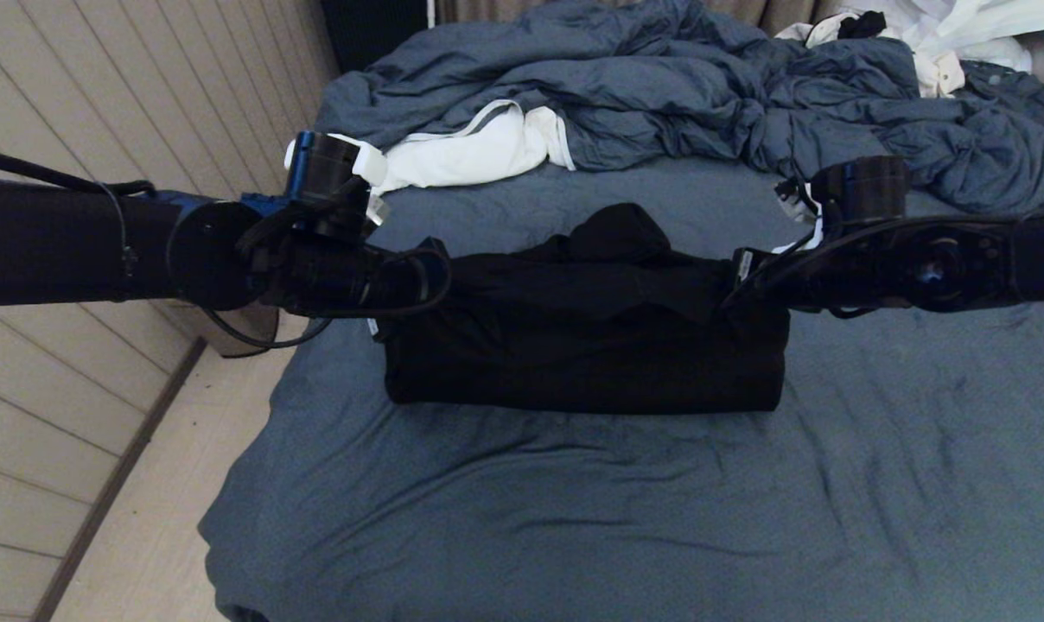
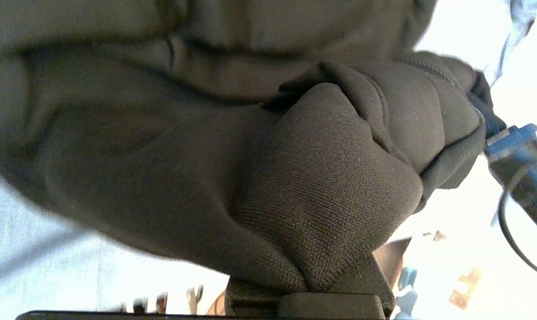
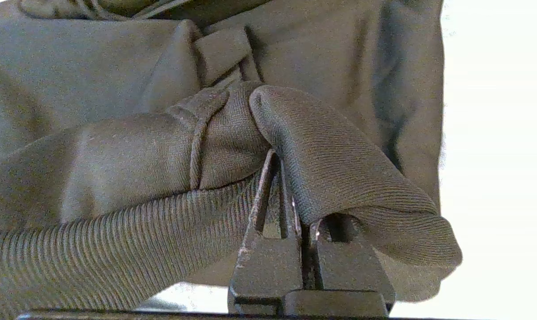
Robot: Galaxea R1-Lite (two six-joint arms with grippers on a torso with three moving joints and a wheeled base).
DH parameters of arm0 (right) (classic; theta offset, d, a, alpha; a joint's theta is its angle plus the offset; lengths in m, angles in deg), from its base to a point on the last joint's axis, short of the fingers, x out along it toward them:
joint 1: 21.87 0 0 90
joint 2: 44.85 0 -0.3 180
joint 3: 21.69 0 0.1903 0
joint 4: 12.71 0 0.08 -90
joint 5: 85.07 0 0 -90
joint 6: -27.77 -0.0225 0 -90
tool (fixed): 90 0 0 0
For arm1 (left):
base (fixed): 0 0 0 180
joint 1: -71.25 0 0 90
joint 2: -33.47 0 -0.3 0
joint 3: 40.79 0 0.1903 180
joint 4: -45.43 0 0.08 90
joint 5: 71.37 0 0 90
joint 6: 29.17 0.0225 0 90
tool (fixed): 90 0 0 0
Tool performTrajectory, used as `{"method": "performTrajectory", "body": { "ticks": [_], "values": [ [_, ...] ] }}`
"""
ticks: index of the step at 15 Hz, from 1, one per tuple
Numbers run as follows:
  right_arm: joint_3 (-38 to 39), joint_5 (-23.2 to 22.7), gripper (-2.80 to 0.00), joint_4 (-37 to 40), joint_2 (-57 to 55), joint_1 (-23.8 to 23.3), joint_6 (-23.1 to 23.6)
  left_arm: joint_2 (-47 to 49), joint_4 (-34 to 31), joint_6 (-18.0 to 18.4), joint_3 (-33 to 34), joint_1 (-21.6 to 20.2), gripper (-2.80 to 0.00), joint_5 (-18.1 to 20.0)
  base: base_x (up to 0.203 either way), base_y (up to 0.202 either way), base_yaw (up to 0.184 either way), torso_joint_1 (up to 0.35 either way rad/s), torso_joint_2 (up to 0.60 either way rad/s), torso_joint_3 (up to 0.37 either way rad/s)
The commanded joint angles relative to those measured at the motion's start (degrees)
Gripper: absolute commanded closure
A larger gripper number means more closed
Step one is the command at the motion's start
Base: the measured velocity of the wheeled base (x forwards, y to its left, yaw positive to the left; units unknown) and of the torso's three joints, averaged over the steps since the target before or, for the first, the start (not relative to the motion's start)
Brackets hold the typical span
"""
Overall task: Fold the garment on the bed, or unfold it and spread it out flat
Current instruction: Fold the black sweatshirt
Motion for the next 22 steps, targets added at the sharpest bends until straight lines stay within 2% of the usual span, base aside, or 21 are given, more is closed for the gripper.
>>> {"method": "performTrajectory", "body": {
  "ticks": [1, 5, 8, 11, 13, 17, 18, 21, 22],
  "values": [
    [-1.8, 0.0, 0.0, 0.0, -3.1, -0.1, -0.2, 4.8, 0.7, -0.2, -2.7, -0.4, 0.0, 0.1, 0.0, 0.0, 0.0, 0.0, 0.0, 0.0],
    [-4.7, 0.3, 0.0, 0.0, -5.9, -1.3, -0.2, 8.4, 1.1, 0.7, -8.1, -0.9, 0.0, 2.1, 0.0, 0.0, 0.0, 0.0, 0.0, 0.0],
    [-5.5, 0.3, 0.0, 0.0, -7.8, -1.7, -0.1, 11.9, 1.3, 1.7, -9.8, -1.5, 0.0, 2.7, 0.0, 0.0, 0.0, 0.0, 0.0, 0.0],
    [-8.0, 0.2, 0.0, 0.1, -9.8, -1.6, -0.1, 15.7, 2.6, 2.2, -12.5, -4.0, 0.0, 2.9, 0.0, 0.0, 0.0, 0.0, 0.0, 0.0],
    [-9.2, 0.3, 0.0, 0.3, -11.2, -1.6, -0.1, 17.5, 2.8, 4.3, -13.2, -5.1, 0.0, 5.1, 0.0, 0.0, 0.0, 0.0, 0.0, 0.0],
    [-10.4, 0.4, 0.0, 0.1, -12.9, -1.6, 0.1, 19.4, 4.1, 5.3, -15.0, -5.2, 0.0, 5.9, 0.0, 0.0, 0.0, 0.0, 0.0, 0.0],
    [-10.6, 0.6, 0.0, 0.2, -12.9, -1.6, 0.2, 19.7, 3.9, 5.8, -16.2, -5.2, -2.8, 5.9, 0.0, 0.0, 0.0, 0.0, 0.0, 0.0],
    [-10.8, 0.6, 0.0, 0.2, -12.6, -1.6, 0.5, 20.1, 3.9, 6.1, -17.9, -5.2, -2.8, 5.9, 0.0, 0.0, 0.0, 0.0, 0.0, 0.0],
    [-11.1, 0.6, -2.8, 0.3, -12.4, -1.6, 0.5, 20.0, 3.9, 6.1, -18.4, -5.2, -2.8, 5.9, 0.0, 0.0, 0.0, 0.0, 0.0, 0.0]
  ]
}}
